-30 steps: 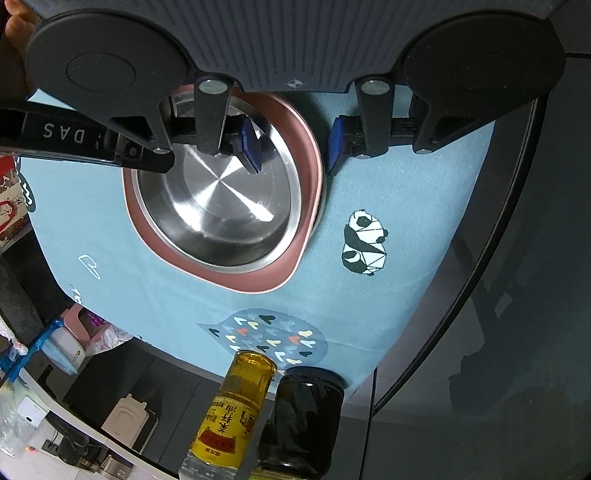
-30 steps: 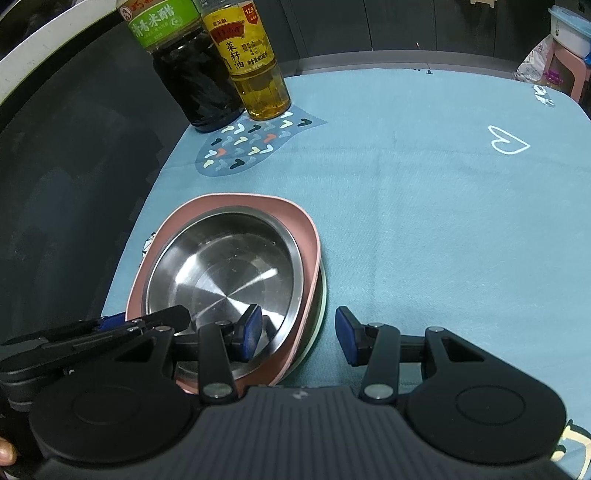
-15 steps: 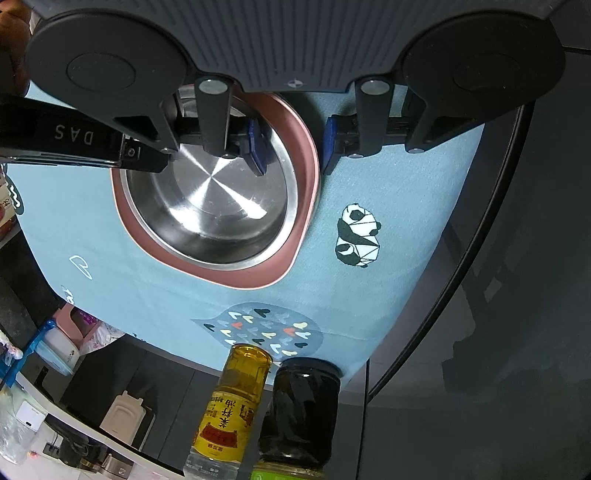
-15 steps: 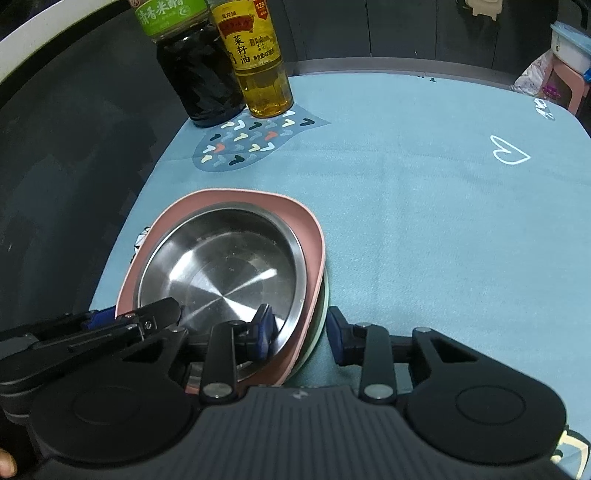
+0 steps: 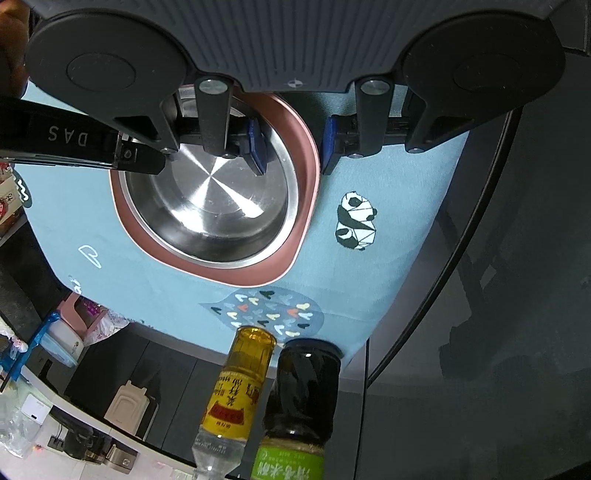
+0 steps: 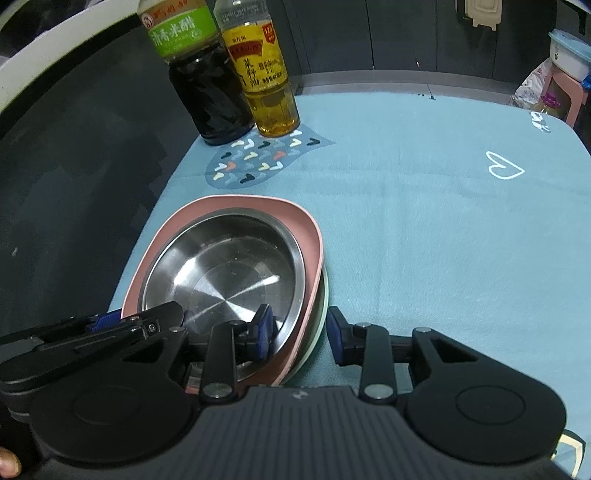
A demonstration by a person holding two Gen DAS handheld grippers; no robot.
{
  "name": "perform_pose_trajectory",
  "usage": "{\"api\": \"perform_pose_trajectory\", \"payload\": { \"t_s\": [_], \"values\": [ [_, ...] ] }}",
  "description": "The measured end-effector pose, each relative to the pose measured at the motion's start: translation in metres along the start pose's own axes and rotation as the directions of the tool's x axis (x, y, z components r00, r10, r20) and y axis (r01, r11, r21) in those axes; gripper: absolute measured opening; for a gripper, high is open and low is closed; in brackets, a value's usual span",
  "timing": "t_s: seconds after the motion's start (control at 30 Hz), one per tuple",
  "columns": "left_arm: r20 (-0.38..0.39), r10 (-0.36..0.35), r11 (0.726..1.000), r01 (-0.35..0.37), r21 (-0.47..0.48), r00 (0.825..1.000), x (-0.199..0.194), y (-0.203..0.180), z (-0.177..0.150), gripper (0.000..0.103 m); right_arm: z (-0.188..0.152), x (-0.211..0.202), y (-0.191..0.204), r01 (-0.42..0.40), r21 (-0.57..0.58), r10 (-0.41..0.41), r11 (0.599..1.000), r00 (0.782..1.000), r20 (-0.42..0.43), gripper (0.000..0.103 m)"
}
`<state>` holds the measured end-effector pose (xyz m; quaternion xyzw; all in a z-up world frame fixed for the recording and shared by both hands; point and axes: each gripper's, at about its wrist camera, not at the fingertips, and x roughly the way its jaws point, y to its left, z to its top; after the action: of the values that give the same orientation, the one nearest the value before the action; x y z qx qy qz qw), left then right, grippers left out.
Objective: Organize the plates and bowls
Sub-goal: 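Close both grippers on the stack rims and lift the whole stack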
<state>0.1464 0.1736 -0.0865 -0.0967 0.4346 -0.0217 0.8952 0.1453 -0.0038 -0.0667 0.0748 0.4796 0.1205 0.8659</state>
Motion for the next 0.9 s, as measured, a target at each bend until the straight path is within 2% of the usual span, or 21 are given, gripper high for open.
{"api": "perform_pose_trajectory", "payload": {
  "t_s": [0.43, 0.67, 0.9],
  "values": [
    [0.051, -0.018, 0.999, 0.016, 0.037, 0.999, -0.038, -0.022, -0.008, 0.029, -0.013, -0.043, -0.007, -0.013, 0.012, 0.012, 1.000, 0.998, 0.061, 0.030],
    [0.046, -0.069, 0.997, 0.067, 0.048, 0.997, -0.063, -0.038, -0.024, 0.029, -0.031, -0.074, -0.021, -0.010, 0.027, 0.008, 1.000, 0.996, 0.084, 0.030],
    [0.051, -0.089, 0.993, 0.085, 0.080, 0.995, -0.088, -0.056, -0.047, 0.029, -0.057, -0.106, -0.028, 0.002, 0.018, -0.004, 1.000, 0.993, 0.116, 0.030]
  ]
}}
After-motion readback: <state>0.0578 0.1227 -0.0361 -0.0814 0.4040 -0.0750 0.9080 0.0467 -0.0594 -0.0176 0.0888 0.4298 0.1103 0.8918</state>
